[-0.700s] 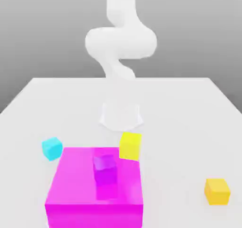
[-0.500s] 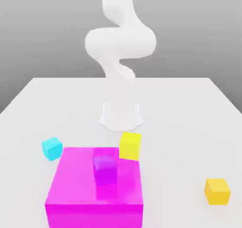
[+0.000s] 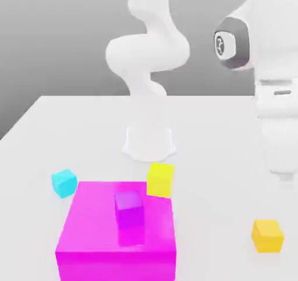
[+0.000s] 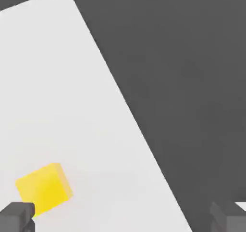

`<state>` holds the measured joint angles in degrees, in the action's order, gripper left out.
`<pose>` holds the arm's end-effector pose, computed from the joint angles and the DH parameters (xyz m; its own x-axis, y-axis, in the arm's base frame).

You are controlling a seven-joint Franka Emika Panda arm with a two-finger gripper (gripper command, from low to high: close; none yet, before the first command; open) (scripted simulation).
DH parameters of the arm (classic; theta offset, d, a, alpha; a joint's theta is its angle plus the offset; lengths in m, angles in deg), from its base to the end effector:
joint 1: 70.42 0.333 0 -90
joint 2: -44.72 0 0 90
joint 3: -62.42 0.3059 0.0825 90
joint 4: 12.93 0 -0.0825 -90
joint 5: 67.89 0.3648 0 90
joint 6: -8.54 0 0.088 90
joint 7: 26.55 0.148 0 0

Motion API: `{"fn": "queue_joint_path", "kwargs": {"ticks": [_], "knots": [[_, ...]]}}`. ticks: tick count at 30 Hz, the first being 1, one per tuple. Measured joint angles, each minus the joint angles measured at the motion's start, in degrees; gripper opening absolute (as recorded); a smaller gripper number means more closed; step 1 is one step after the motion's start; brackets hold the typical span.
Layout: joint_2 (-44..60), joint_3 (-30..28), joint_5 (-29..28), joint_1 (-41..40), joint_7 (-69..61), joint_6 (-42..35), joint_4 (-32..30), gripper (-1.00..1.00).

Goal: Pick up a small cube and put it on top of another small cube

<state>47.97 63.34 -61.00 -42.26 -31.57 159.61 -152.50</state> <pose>0.4322 0.2397 0.2591 0.8732 0.4652 0.1455 0.4772 -0.8767 -0.0609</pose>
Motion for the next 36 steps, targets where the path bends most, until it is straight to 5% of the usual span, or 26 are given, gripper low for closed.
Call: {"fn": "queue_joint_path", "kwargs": {"ticks": [10,11,18,24,36], "knots": [[20.24,0.19,-8.54,3.84,-4.87,12.22,-0.17,0.00],[21.44,0.14,-8.58,3.89,-4.85,13.16,0.05,-1.00],[21.27,0.16,-8.69,3.88,-4.79,12.91,0.02,-1.00],[11.26,1.28,-7.93,3.07,-6.70,5.51,-0.64,-1.00],[-6.38,-11.82,-14.95,-21.84,-46.18,0.07,-10.13,-1.00]]}}
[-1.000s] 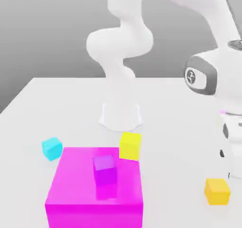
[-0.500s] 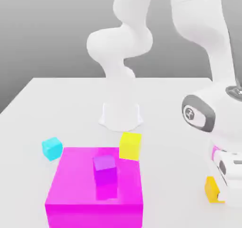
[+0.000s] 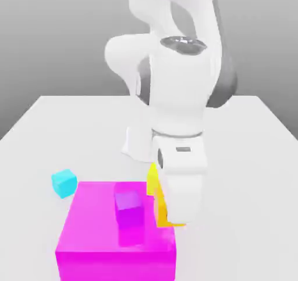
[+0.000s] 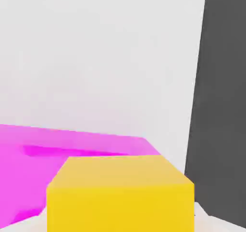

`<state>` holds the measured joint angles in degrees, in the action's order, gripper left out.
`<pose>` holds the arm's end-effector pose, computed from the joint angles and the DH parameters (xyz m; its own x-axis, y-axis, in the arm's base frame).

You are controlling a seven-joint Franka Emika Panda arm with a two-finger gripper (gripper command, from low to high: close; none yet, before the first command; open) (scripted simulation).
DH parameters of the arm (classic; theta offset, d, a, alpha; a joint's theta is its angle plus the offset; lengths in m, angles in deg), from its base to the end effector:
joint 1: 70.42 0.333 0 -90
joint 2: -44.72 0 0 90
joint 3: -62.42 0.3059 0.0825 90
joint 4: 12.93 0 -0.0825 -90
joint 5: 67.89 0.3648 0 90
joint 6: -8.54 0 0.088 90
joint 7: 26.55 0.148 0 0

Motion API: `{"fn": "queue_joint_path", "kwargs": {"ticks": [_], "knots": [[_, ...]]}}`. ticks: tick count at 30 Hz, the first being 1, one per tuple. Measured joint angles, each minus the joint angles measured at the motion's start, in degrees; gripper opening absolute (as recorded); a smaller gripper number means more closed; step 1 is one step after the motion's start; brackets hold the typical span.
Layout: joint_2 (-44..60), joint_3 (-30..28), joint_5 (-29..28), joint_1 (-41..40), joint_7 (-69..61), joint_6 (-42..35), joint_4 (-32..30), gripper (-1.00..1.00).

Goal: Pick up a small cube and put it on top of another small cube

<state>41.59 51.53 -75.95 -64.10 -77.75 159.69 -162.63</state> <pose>0.4337 -0.0328 0.2430 0.5946 0.8040 -0.0049 0.8002 -0.5912 0.1007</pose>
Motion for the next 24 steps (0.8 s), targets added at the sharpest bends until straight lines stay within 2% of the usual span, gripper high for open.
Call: {"fn": "queue_joint_path", "kwargs": {"ticks": [7,16,18,24], "knots": [[-8.62,-10.48,-5.54,-9.62,-23.42,-1.21,-7.01,-1.00],[-17.68,-25.34,-16.87,-23.21,-47.74,-1.06,-19.01,-1.00],[-16.64,-27.44,-15.32,-21.99,-50.43,-0.02,-20.11,-1.00],[-9.71,-33.39,-5.28,-13.44,-57.72,6.06,-20.44,-1.00]]}}
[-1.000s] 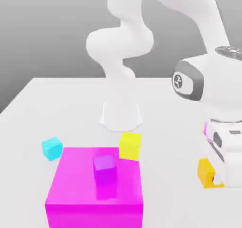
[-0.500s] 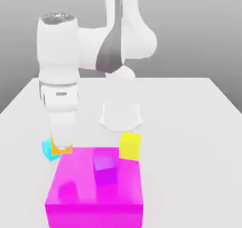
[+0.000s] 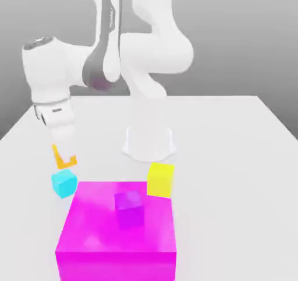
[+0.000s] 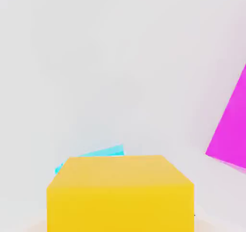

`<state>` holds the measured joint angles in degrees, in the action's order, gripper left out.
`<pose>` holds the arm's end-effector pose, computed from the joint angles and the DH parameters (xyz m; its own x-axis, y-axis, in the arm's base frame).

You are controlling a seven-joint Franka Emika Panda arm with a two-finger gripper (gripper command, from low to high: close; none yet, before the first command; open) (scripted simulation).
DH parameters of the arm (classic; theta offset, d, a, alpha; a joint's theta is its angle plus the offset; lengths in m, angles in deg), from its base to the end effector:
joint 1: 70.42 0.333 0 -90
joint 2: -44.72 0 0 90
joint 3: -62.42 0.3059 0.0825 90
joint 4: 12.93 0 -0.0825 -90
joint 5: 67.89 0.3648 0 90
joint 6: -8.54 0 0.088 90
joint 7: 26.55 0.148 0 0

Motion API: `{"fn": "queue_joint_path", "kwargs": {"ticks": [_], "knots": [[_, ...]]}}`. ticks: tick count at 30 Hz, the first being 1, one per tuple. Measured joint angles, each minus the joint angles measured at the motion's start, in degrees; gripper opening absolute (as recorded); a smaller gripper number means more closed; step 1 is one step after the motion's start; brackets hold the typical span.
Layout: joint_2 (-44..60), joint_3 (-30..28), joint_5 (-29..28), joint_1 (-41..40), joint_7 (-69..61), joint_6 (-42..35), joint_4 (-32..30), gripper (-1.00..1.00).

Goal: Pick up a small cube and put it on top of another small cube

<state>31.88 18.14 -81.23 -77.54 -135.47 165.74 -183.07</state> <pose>0.2177 -0.2190 0.1798 0.3256 0.9417 0.0846 0.9454 -0.3258 -0.0115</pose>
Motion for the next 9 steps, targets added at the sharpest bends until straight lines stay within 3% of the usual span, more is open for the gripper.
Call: {"fn": "queue_joint_path", "kwargs": {"ticks": [8,9], "knots": [[10.76,-3.94,10.75,6.45,-7.34,11.16,-0.33,-1.00],[11.53,-3.92,10.89,6.51,-7.43,12.06,-0.38,1.00]]}}
